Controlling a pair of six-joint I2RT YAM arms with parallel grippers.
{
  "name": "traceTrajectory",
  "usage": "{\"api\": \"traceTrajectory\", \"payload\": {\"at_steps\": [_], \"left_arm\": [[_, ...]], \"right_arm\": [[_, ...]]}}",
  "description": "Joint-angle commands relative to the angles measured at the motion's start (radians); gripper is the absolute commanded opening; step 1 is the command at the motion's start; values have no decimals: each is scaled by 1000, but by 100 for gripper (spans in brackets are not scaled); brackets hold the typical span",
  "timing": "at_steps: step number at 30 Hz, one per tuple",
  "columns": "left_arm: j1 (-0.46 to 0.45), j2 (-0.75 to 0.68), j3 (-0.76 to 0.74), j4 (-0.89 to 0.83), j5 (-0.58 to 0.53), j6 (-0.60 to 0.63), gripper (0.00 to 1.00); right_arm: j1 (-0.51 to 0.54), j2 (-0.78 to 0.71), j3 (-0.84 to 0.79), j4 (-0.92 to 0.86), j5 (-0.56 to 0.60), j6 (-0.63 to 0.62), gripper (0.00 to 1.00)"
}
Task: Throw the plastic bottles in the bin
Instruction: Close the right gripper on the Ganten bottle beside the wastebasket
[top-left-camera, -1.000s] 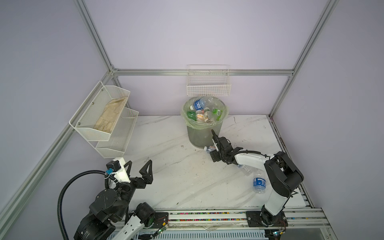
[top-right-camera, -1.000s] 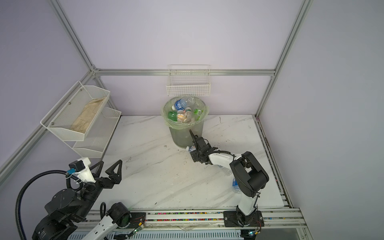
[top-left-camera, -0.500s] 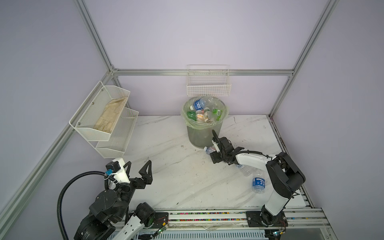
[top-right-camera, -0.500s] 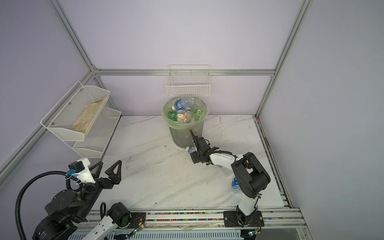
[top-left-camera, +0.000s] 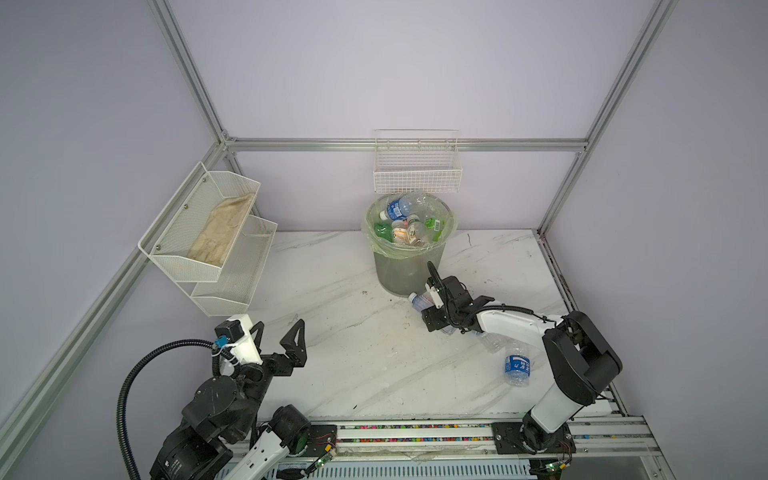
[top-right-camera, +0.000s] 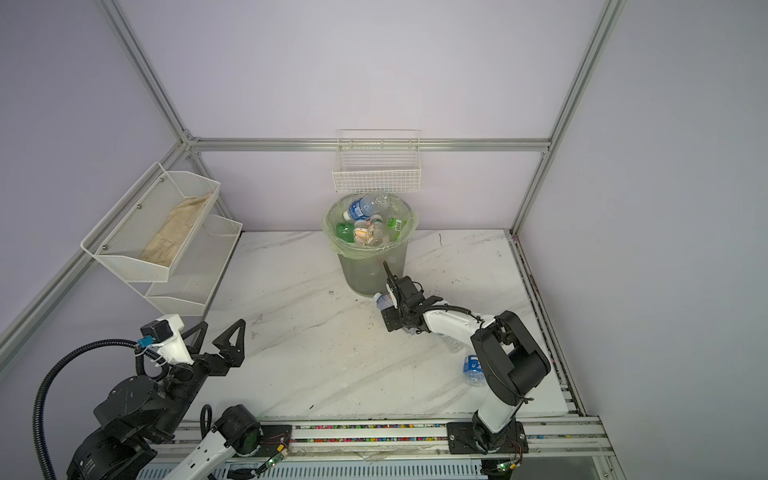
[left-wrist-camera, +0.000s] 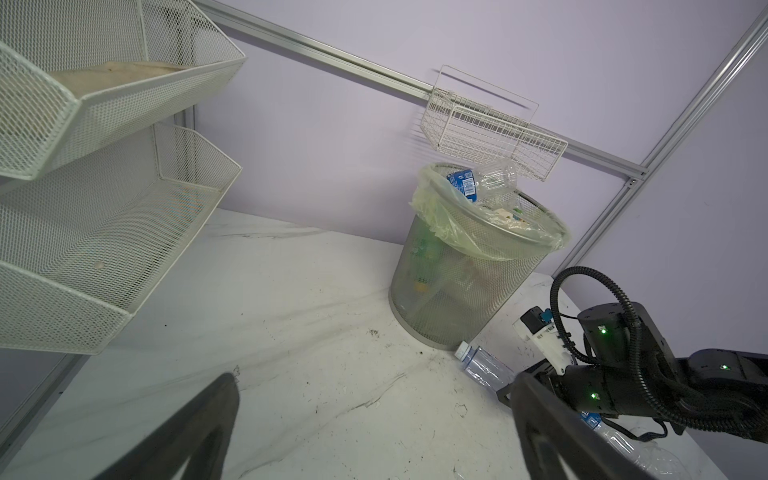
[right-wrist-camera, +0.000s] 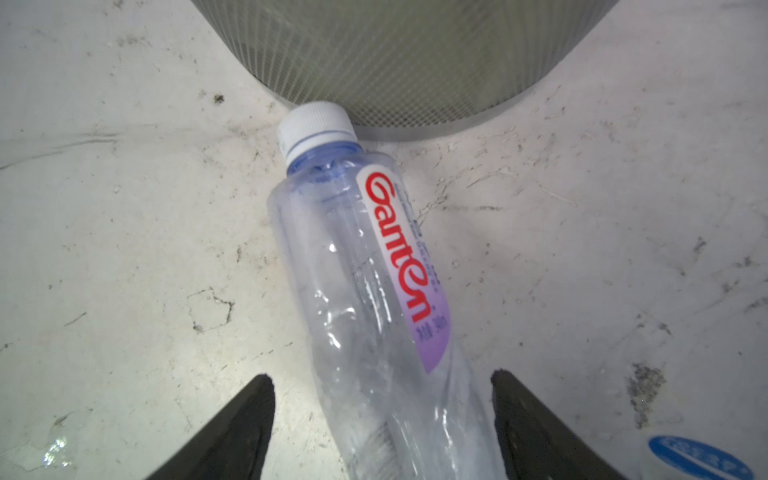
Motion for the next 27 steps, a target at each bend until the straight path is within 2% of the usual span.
{"api": "traceTrajectory", "payload": {"at_steps": [1,12,19,21,24,27], "left_arm": [[-3,9,-28,35,2,17,100],[-3,6,-34,37,-1,9,100],[-3,4,-45,42,0,7,100],[-2,3,-52,45,4,3,100],[-3,0,-58,49,7,-2,100],[-2,-4,-58,48,6,-2,100]], "right_arm": [[-4,-9,-5,-32,0,5,84],[7,-6,-26,-28,-23,30,76],[29,-8,-46,-16,-53,56,65],[39,-9,-45,-17,-53,62,60],[52,-17,-34,-34,-54,71,44],[74,-51,-23,-51,-47,80,33]]}}
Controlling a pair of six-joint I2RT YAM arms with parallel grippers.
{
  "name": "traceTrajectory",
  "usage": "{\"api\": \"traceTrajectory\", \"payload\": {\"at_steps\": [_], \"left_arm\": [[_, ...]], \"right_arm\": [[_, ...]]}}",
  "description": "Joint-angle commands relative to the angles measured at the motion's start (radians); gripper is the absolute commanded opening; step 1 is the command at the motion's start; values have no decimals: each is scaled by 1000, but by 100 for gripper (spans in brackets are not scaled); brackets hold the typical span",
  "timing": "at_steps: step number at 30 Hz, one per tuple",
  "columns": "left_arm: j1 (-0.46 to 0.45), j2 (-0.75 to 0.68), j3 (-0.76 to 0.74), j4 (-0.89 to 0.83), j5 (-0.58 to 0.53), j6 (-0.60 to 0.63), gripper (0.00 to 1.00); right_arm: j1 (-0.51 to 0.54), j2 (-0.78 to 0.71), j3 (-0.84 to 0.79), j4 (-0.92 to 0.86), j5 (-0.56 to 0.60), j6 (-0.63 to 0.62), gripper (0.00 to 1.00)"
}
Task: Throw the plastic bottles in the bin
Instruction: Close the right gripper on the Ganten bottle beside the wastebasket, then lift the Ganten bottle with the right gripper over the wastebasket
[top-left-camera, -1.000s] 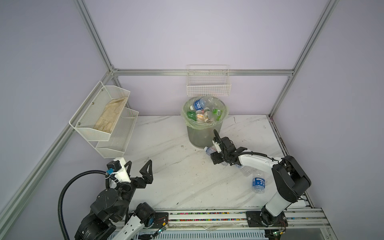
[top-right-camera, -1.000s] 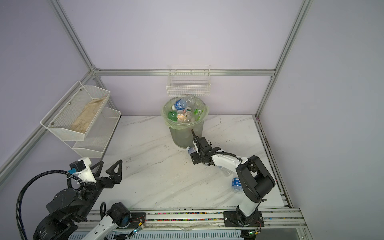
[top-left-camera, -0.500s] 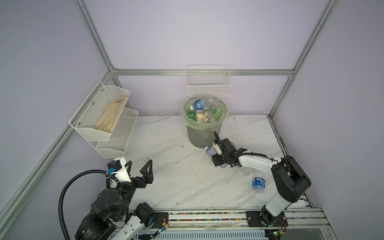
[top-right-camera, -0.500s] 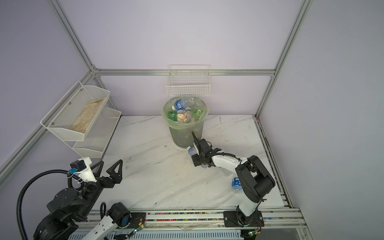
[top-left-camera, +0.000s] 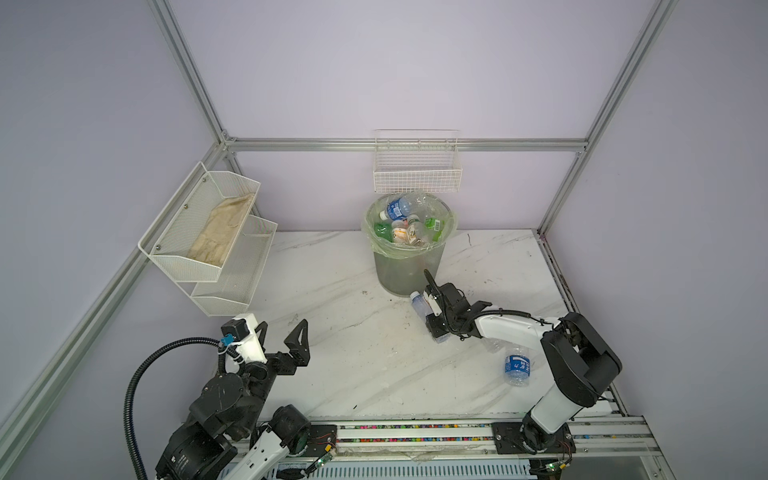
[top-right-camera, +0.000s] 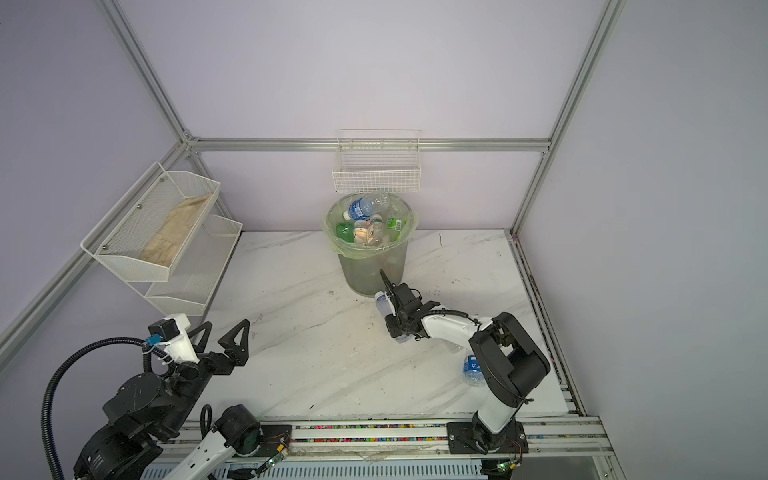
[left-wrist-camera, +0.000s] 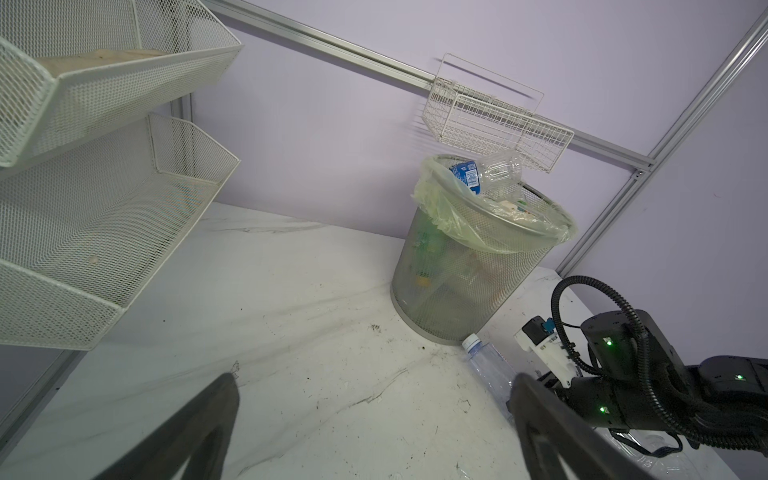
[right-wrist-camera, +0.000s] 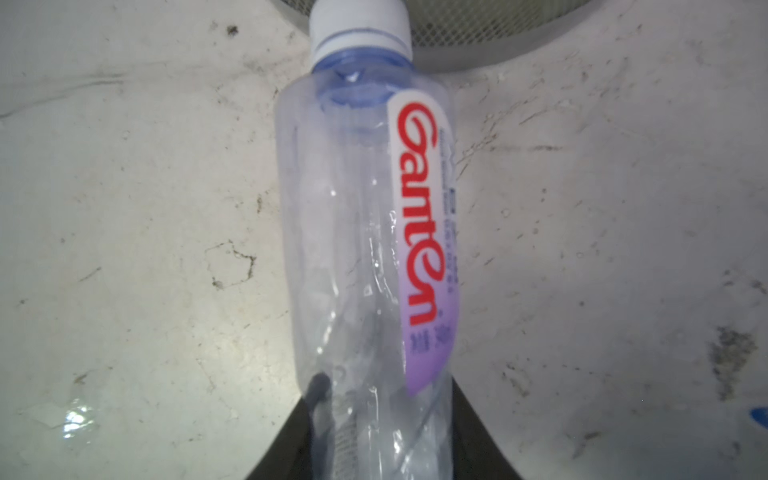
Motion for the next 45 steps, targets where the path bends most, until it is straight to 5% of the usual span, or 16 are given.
{"api": "traceTrajectory", "payload": {"at_steps": [1,11,22,33,40,45], "left_arm": [[-3,-5,-24,34,3,0,100],[-3,-5,-29,44,7,-5,100],[-2,-17,-65,52,11,-12,100],[-3,-6,-52,58,10,2,100],[-4,3,-46,68,17,4,100],[-3,18,-33,71,20,9,100]], "right_arm": [[30,-53,19,-43,-5,14,32],[196,-242,112,-92,23,26,28],[213,-521,178,-28,54,23,20],[214,-687,289,-21,256,-63,21],[213,-656,385,-3,353,-124,24],[212,-494,534,-31,417,-192,25]]}}
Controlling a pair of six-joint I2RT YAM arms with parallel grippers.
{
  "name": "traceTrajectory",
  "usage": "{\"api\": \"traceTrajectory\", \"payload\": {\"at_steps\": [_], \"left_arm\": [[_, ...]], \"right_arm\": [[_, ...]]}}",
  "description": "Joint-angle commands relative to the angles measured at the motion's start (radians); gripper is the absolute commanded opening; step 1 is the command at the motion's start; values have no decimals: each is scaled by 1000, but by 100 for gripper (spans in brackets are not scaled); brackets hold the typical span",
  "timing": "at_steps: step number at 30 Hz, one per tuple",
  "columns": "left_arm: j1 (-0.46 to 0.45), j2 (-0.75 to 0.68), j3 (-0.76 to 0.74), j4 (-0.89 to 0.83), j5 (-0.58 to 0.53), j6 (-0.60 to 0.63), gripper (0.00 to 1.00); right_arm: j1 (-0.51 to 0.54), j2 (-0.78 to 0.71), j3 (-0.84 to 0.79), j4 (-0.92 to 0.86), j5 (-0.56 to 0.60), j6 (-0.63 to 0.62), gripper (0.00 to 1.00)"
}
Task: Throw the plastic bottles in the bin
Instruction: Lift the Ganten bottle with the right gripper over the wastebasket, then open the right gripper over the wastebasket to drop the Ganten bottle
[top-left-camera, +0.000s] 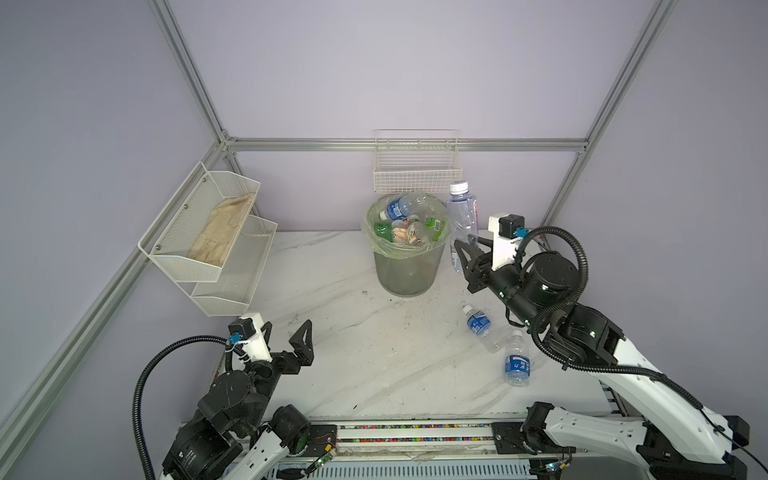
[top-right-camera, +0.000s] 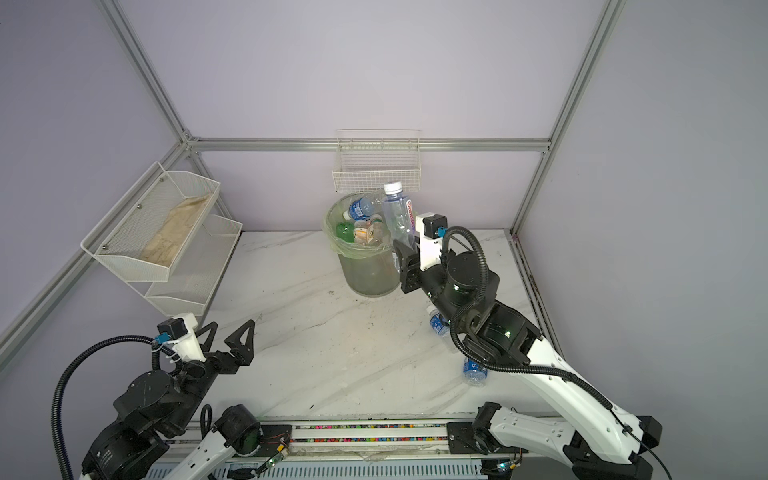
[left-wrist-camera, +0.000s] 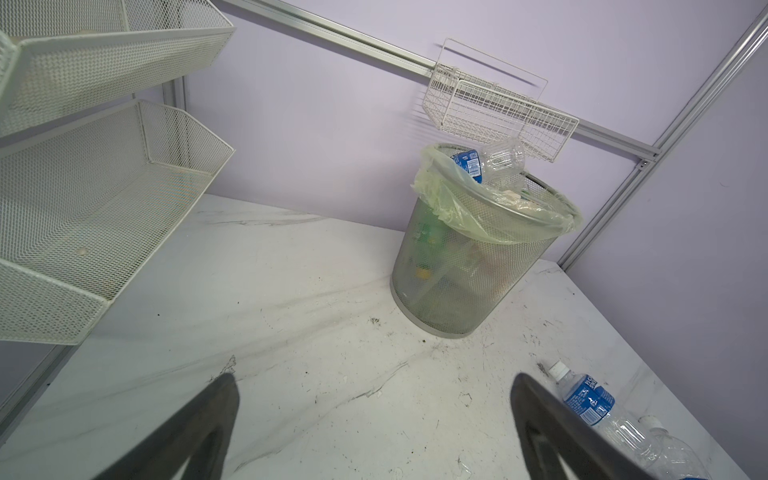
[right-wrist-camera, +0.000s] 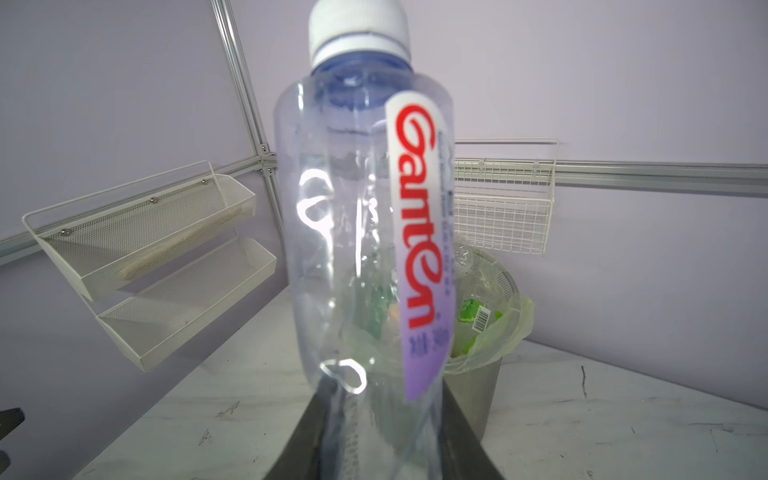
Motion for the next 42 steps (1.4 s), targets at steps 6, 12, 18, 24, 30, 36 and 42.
{"api": "traceTrajectory", "payload": {"at_steps": [6,12,18,24,30,36,42], "left_arm": [[-2,23,16,54,17,12,100],[-3,18,23,52,39,-4,100],[-3,-5,23,31,39,-17,100],[-3,-1,12,43,38,-15,100],[-3,30,8,60,57,-18,100],[-3,50,10,63,66,-20,100],[-3,75,1,78,77,-28,100]], "right_arm": [[-143,357,250,-16,-110,-146,27],[-178,604,432,-115,-91,-186,81],[-178,599,470,-145,-58,-171,97],[-179,451,356,-80,-38,-158,97],[-178,353,284,-88,-39,-137,97],[-179,257,206,-107,-33,-85,97],[-179,167,100,-150,33,18,97]]}}
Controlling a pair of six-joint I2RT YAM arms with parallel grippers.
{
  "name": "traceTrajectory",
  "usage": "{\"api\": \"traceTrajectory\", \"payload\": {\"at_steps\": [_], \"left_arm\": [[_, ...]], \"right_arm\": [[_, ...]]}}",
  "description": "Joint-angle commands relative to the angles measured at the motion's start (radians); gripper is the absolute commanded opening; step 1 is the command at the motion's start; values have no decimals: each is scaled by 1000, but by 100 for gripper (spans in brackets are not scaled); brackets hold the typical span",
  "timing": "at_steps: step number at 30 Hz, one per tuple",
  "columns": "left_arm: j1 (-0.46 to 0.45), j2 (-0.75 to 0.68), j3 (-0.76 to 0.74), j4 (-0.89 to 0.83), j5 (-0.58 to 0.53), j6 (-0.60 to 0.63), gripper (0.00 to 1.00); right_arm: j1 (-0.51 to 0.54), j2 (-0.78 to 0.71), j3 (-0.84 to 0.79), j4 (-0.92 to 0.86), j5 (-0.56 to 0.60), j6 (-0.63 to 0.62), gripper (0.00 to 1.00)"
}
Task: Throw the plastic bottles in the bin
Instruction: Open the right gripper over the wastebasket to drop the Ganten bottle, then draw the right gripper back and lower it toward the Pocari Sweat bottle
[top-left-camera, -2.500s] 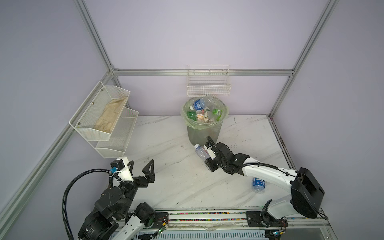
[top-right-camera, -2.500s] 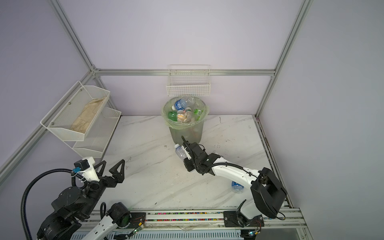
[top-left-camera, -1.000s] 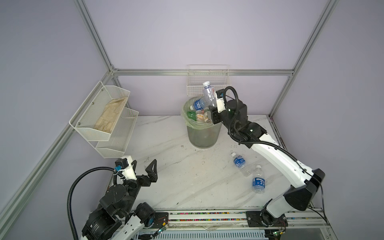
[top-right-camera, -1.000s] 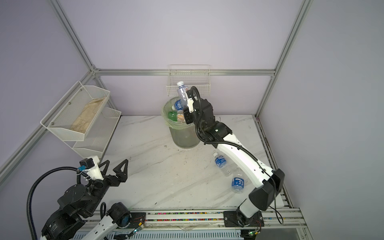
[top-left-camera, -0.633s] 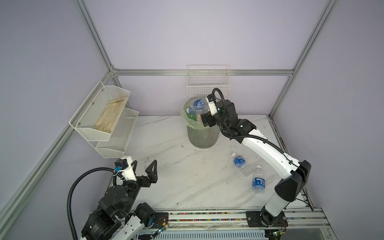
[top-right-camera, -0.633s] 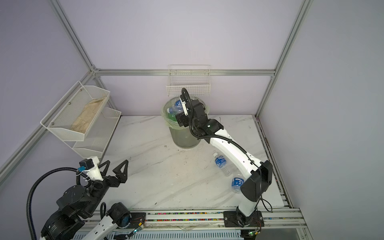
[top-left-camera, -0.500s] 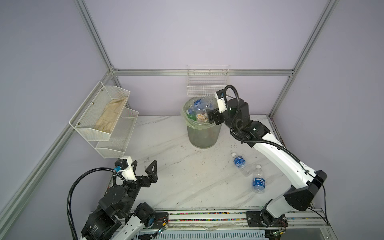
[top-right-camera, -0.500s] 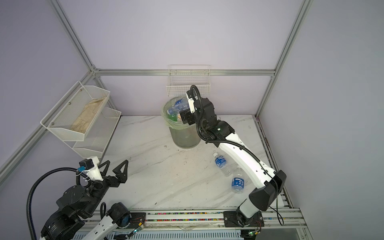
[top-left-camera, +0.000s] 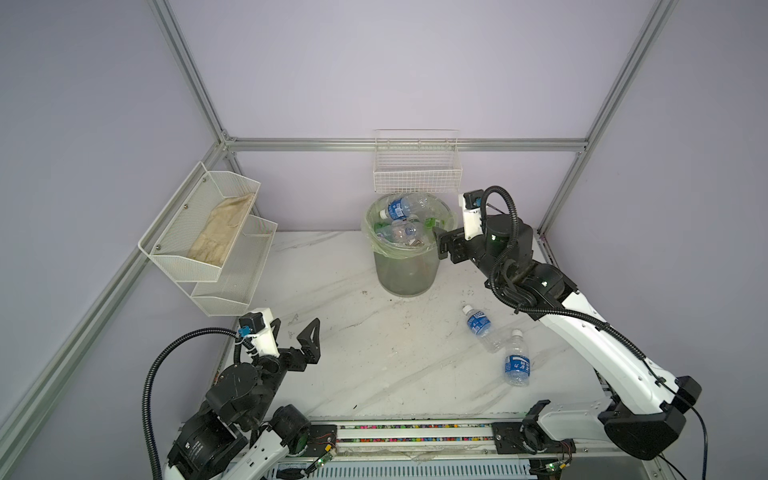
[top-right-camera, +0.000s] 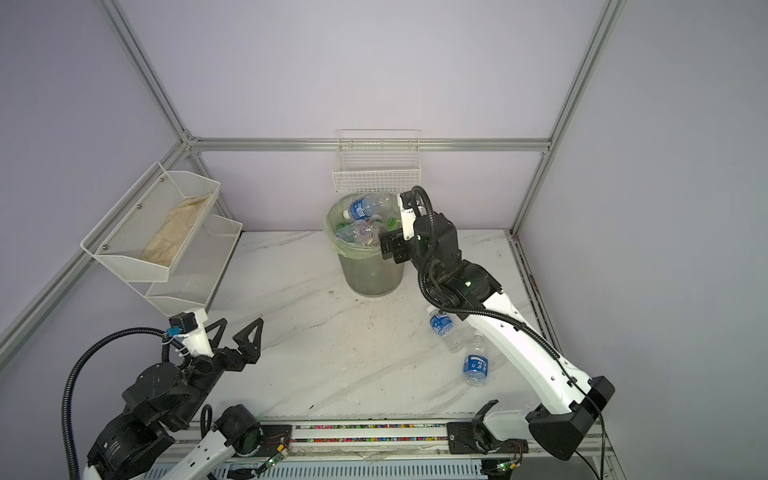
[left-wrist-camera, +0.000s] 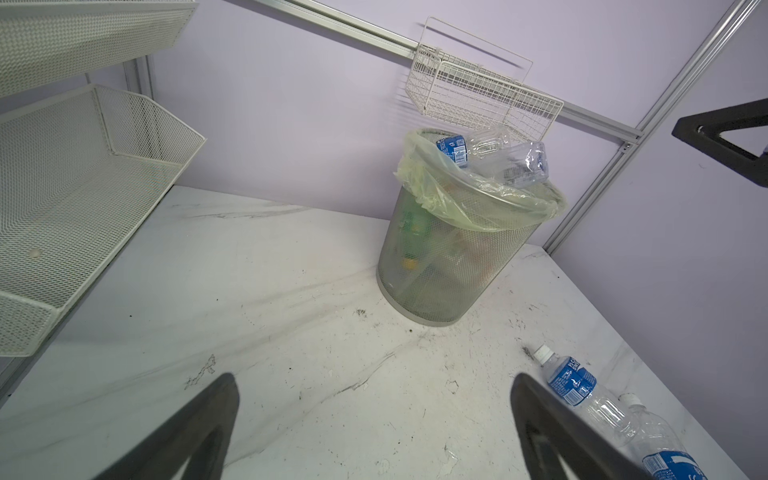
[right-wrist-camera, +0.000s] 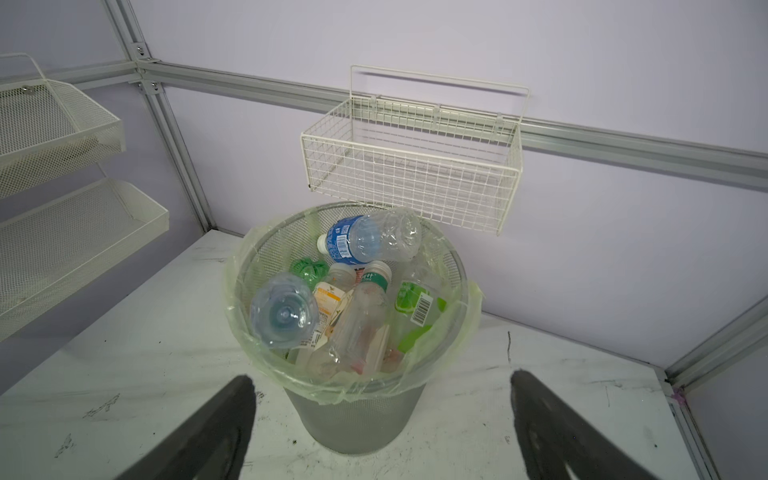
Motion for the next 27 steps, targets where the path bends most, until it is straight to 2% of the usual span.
{"api": "traceTrajectory", "payload": {"at_steps": [1,16,27], "left_arm": [[-3,28,-1,58,23,-20,100],[-3,190,5,104,108,-56,100],[-3,231,-6,131,169,-80,100]], "right_arm": [[2,-65,-46,-40,62,84,97],[-2,-175,-242,-117,143,262,97],[-43,-170,-362,-148,73,355,97]]}}
